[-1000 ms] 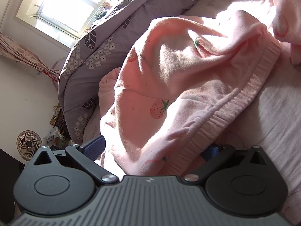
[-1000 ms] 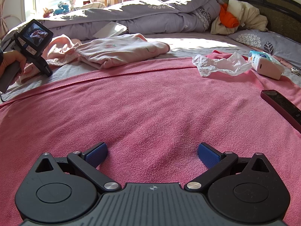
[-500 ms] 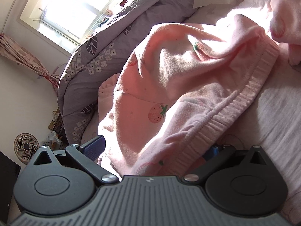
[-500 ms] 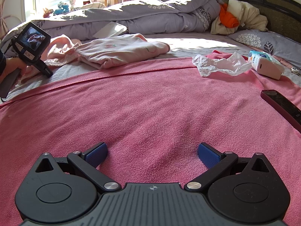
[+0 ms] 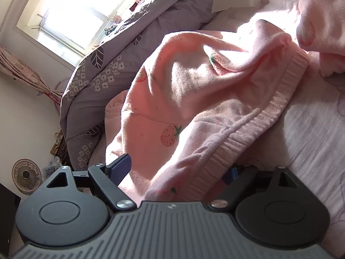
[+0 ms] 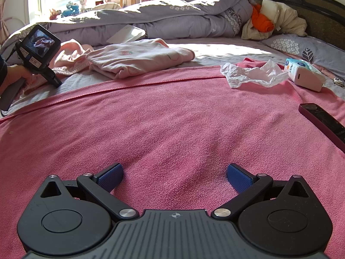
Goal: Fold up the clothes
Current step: 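Move the open left gripper to the waistband of the pink strawberry pants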
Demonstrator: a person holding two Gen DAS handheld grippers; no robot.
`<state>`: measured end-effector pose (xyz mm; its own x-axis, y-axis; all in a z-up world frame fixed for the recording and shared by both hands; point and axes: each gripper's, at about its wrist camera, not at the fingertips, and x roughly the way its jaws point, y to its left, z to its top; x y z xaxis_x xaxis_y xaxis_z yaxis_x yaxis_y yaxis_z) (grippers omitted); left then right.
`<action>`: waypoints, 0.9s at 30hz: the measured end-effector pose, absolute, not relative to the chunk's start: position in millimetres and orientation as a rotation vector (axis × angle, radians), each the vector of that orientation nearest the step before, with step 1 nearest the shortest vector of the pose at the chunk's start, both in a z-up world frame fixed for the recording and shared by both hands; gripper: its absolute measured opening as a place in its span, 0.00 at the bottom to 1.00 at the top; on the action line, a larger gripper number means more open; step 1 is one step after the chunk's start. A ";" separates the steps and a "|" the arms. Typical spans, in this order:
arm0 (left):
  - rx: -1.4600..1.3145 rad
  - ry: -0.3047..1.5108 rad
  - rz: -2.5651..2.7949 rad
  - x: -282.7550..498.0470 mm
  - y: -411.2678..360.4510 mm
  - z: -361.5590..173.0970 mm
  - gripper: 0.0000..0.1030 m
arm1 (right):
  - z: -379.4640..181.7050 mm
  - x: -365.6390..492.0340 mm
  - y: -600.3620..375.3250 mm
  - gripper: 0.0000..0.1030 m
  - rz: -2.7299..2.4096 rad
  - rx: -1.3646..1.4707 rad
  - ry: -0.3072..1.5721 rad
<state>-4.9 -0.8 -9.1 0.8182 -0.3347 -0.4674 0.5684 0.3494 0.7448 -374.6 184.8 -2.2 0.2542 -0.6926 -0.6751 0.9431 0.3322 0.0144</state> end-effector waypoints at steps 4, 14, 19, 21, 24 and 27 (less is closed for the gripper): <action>1.058 0.270 -0.585 -5.2 -2.7 -9.6 0.76 | -2.4 -374.6 184.9 1.00 -1.167 0.466 0.635; 1.036 0.310 -0.545 -3.2 -9.0 -9.5 0.76 | -2.4 -374.7 185.0 1.00 -1.167 0.466 0.635; 1.029 0.327 -0.557 -1.5 -8.2 -7.0 0.74 | -2.4 -374.6 185.1 1.00 -1.167 0.466 0.635; 1.029 0.333 -0.585 -2.2 -6.7 -6.6 0.63 | -2.6 -374.8 185.0 1.00 -1.167 0.466 0.635; 1.044 0.354 -0.636 -7.0 -8.6 -7.6 0.37 | -3.4 -375.4 184.5 1.00 -1.166 0.466 0.634; 1.018 0.393 -0.655 -9.4 -10.4 -5.0 0.13 | -3.4 -375.5 185.4 1.00 -1.166 0.467 0.634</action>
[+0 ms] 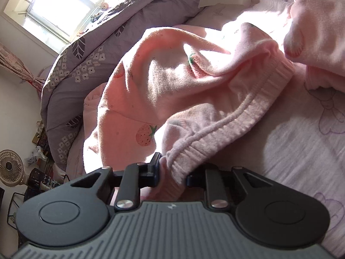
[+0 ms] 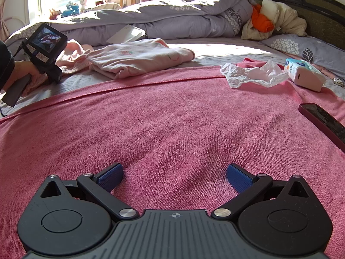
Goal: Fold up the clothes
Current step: 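Move the open left gripper to the waistband of the pink strawberry pants, then close the left gripper on the waistband and lift the pants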
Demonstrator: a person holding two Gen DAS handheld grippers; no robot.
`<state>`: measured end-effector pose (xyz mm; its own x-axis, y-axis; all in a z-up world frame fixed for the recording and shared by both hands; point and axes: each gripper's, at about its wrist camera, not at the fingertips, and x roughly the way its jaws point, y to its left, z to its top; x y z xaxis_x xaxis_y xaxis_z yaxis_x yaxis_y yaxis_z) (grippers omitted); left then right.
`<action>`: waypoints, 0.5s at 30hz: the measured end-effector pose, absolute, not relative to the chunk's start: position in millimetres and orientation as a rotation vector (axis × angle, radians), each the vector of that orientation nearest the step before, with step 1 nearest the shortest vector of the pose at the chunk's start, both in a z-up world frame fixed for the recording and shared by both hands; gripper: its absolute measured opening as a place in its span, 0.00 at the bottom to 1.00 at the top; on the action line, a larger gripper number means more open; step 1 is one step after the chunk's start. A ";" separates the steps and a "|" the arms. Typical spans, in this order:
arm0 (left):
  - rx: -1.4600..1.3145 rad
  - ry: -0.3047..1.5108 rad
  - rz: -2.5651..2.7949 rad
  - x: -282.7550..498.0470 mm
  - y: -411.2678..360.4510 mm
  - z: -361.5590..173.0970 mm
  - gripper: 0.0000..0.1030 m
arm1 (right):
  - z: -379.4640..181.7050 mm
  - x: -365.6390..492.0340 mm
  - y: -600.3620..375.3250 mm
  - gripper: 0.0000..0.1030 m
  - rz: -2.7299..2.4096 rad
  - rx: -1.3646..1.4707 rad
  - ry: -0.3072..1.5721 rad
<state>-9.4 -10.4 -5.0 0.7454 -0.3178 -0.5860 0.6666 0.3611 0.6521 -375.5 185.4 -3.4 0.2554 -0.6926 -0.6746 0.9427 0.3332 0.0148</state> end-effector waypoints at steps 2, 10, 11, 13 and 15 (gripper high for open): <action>0.967 0.398 -0.649 -7.0 -8.0 2.9 0.09 | -3.3 -375.6 185.8 1.00 -1.165 0.467 0.633; 0.733 0.331 -0.687 1.4 19.2 82.9 0.07 | -2.7 -375.8 185.5 1.00 -1.157 0.471 0.634; 0.687 0.331 -0.709 0.3 29.9 98.5 0.06 | -2.0 -374.7 184.8 1.00 -1.157 0.470 0.641; 0.595 0.331 -0.754 -1.8 51.2 129.8 0.07 | -1.3 -374.0 183.5 1.00 -1.158 0.476 0.647; 0.524 0.319 -0.798 -6.6 74.7 161.1 0.06 | -0.1 -373.7 181.5 1.00 -1.159 0.489 0.658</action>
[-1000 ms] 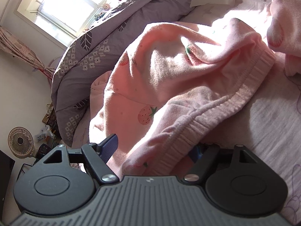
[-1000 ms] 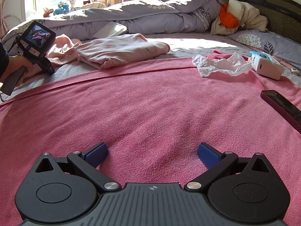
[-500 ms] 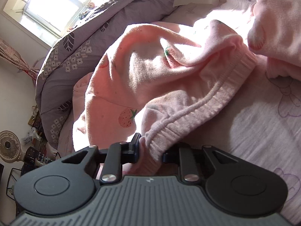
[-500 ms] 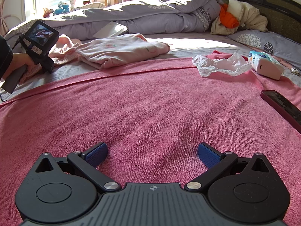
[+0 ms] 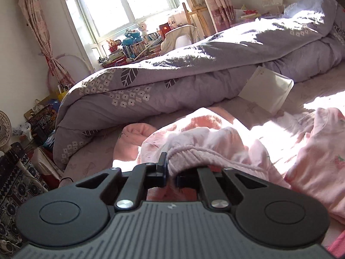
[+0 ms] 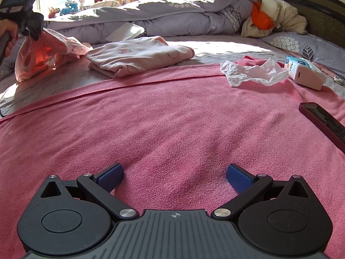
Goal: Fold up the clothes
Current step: 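Close the left gripper on the waistband and lift the pants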
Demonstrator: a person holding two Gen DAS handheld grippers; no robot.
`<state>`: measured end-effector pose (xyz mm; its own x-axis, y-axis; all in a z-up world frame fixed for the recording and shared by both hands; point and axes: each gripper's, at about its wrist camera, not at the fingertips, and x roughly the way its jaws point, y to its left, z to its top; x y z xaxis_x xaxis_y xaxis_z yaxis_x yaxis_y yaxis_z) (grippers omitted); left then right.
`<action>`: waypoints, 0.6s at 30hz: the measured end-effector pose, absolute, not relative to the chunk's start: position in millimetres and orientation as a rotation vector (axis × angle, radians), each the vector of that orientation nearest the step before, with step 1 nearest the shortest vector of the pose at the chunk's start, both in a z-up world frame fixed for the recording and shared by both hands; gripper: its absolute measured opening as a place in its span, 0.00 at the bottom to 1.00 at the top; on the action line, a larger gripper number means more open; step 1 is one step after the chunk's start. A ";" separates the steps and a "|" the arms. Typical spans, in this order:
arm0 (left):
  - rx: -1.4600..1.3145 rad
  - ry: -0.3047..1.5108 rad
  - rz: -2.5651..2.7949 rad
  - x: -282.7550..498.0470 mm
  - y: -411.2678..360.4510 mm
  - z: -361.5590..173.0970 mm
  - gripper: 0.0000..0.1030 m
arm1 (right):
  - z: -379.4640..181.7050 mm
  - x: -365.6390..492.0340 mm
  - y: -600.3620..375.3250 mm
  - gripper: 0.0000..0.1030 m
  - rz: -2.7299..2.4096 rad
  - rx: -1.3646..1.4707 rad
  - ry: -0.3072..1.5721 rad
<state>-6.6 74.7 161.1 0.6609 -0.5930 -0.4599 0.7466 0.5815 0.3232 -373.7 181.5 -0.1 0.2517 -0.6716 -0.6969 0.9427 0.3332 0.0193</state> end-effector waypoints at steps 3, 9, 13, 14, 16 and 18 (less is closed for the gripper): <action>0.461 0.322 -0.879 -21.8 115.6 201.1 0.06 | 3.0 -368.0 174.4 1.00 -1.154 0.498 0.712; 0.446 0.388 -1.031 -67.5 195.2 251.4 0.06 | 30.4 -363.7 147.4 0.85 -1.021 0.546 0.870; 0.440 0.505 -1.055 -94.6 244.2 261.3 0.06 | 92.1 -355.5 180.0 0.80 -0.883 0.372 0.710; 0.435 0.541 -1.054 -99.3 255.2 260.9 0.06 | 111.0 -348.2 197.0 0.89 -0.830 0.303 0.643; 0.413 0.592 -1.029 -105.2 273.5 259.8 0.06 | 144.4 -332.4 230.2 0.95 -0.730 0.193 0.509; 0.370 0.638 -1.010 -107.7 288.0 261.5 0.06 | 164.6 -310.6 253.1 0.96 -0.676 0.166 0.423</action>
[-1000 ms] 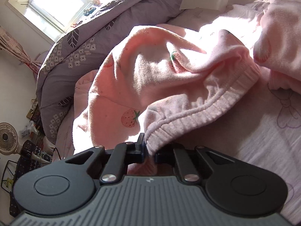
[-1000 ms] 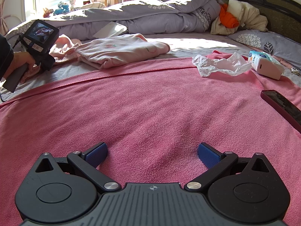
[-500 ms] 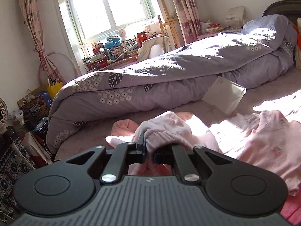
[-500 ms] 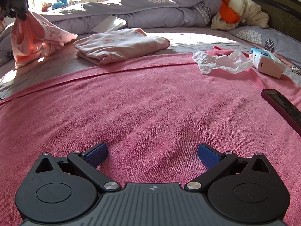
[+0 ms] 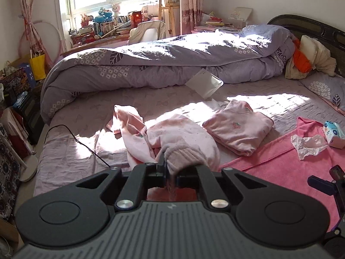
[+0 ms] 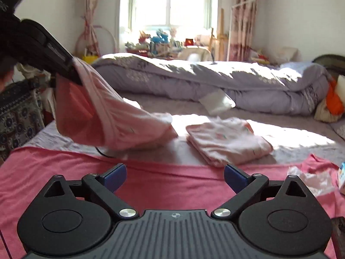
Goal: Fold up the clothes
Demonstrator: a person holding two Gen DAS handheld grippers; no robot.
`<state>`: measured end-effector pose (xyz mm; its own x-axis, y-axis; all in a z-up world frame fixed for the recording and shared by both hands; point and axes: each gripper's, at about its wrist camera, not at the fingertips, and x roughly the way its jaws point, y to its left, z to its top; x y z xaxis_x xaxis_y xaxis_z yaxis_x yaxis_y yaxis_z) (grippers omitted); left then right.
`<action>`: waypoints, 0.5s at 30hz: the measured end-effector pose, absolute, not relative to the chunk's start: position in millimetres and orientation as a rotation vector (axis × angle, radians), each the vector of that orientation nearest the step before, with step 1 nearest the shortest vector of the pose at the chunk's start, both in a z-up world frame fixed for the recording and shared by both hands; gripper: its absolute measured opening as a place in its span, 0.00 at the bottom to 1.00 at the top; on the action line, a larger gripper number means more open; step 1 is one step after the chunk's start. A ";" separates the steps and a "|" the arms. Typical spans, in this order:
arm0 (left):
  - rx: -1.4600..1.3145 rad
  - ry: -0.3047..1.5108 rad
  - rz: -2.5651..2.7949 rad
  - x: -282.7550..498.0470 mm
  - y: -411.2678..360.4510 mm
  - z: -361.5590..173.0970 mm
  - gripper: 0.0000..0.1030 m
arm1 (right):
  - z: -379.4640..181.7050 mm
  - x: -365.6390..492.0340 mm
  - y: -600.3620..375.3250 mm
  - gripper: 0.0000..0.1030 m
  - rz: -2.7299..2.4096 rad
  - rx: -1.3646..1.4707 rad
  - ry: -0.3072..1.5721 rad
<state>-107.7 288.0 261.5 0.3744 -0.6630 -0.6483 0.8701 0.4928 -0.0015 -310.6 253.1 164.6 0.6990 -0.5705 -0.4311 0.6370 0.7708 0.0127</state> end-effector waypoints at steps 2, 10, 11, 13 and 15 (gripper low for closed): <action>0.338 0.663 -1.012 -110.9 301.9 268.0 0.06 | 171.5 -288.9 269.0 0.96 -0.667 0.148 0.387; 0.299 0.626 -1.009 -124.4 358.2 297.2 0.06 | 175.9 -228.5 263.5 0.53 -0.632 0.246 0.428; 0.294 0.627 -0.994 -123.1 364.3 298.7 0.06 | 177.0 -232.5 262.2 0.51 -0.648 0.239 0.440; 0.274 0.656 -0.963 -119.0 379.7 295.4 0.07 | 179.3 -243.4 260.4 0.51 -0.686 0.216 0.458; 0.256 0.695 -0.954 -118.2 392.5 288.2 0.10 | 182.4 -256.8 258.7 0.51 -0.712 0.188 0.470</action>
<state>-118.2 392.5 288.2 0.3836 -0.6600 -0.6460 0.8173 0.5683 -0.0953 -256.8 258.7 182.4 0.6588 -0.5830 -0.4755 0.6661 0.7458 0.0085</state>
